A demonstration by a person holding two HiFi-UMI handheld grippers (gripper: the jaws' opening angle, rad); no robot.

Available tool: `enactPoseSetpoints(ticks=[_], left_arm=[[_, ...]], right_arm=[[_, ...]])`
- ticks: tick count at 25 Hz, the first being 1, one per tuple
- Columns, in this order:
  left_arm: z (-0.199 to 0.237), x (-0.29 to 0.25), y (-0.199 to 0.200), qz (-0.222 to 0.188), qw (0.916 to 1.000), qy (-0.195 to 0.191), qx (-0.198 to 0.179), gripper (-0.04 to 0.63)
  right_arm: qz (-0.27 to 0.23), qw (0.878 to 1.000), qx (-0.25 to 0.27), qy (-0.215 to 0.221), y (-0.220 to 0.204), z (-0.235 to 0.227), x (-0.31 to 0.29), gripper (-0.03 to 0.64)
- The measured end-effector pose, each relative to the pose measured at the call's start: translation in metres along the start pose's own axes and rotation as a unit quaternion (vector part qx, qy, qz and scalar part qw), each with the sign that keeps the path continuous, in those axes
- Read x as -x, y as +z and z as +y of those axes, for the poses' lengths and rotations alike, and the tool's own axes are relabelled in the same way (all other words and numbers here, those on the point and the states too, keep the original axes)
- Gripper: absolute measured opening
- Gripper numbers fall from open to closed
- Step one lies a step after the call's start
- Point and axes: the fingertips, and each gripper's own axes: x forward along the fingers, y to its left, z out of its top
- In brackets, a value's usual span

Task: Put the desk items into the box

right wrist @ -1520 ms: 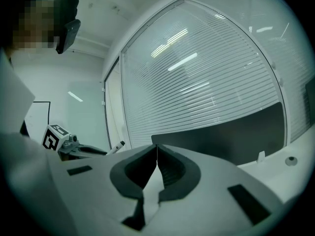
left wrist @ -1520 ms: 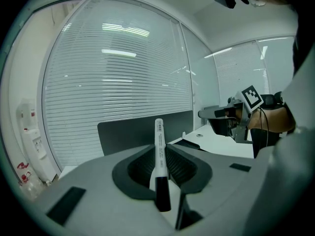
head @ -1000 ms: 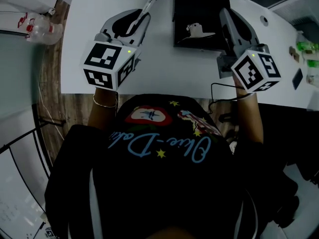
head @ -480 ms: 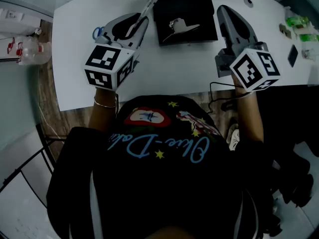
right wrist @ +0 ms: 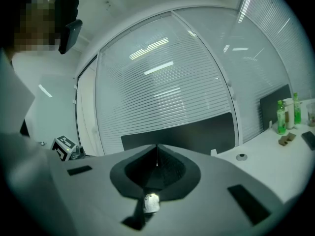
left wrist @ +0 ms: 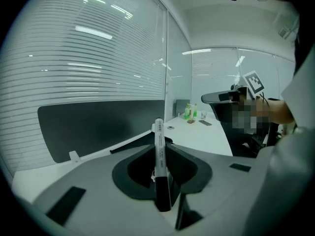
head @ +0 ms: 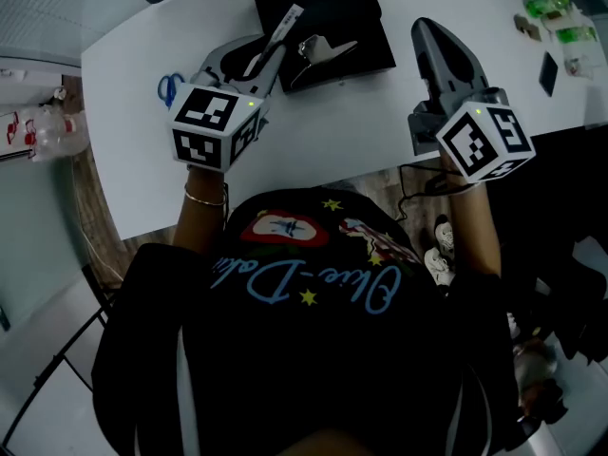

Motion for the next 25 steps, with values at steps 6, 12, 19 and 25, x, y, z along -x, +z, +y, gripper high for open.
enactPoseSetpoints(ticks=[6,12,19,25], left_arm=[[-0.009,-0.021,-0.008,0.018,0.9996,-0.023,-0.004,0.075],[-0.014,-0.036,-0.017,0.038,0.9984,-0.041,-0.003,0.075],[-0.025,-0.056,-0.031,0.067,0.9952,-0.071,-0.009,0.075],[-0.036,-0.07,-0.039,0.084,0.9922,-0.091,-0.016,0.075]], right_arm=[[0.003,1.0,-0.01,-0.021,-0.004,-0.012,0.013,0.011],[0.002,0.999,-0.017,-0.036,-0.006,-0.017,0.021,0.011],[0.004,0.998,-0.027,-0.062,-0.013,-0.027,0.035,0.011],[0.002,0.996,-0.035,-0.083,-0.017,-0.036,0.047,0.011]])
